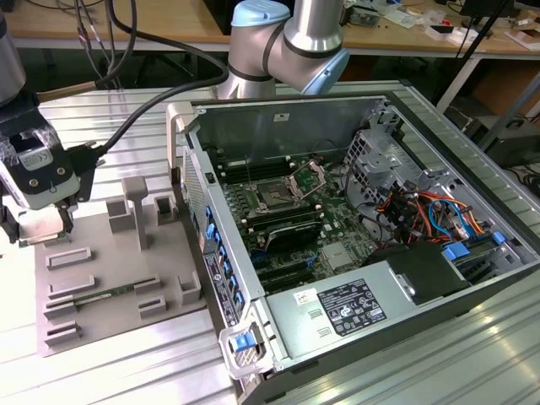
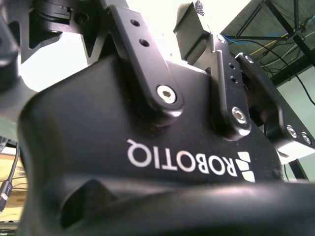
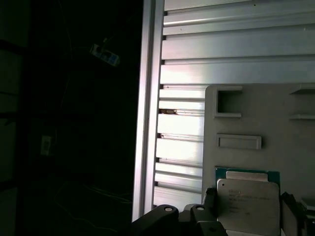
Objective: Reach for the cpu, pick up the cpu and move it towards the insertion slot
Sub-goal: 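Pick up the cpu and move it towards the insertion slot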
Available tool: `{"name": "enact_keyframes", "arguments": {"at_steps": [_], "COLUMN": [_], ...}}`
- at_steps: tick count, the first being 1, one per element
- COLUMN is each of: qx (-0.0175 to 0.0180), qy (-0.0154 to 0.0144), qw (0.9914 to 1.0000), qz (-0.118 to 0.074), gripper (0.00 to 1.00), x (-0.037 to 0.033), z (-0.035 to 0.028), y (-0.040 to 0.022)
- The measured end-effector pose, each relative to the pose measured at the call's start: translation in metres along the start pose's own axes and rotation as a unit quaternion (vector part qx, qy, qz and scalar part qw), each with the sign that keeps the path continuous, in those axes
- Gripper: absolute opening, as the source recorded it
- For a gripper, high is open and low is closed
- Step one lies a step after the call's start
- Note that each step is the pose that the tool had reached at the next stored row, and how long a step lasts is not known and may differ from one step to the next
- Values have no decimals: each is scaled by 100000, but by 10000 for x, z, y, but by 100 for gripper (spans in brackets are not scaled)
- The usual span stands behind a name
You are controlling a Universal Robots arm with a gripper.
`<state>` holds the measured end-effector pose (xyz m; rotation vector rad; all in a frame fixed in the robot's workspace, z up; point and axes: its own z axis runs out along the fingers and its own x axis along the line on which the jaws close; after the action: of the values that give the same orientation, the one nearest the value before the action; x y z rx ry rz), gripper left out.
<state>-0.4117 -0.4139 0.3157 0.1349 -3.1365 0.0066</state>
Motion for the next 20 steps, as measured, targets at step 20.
{"name": "enact_keyframes", "arguments": {"at_steps": [20], "qx": [-2327], "qy": [-204], "qw": [99973], "qz": [-6], "gripper": [55], "x": [0], "z": [-163], "y": [-2]}}
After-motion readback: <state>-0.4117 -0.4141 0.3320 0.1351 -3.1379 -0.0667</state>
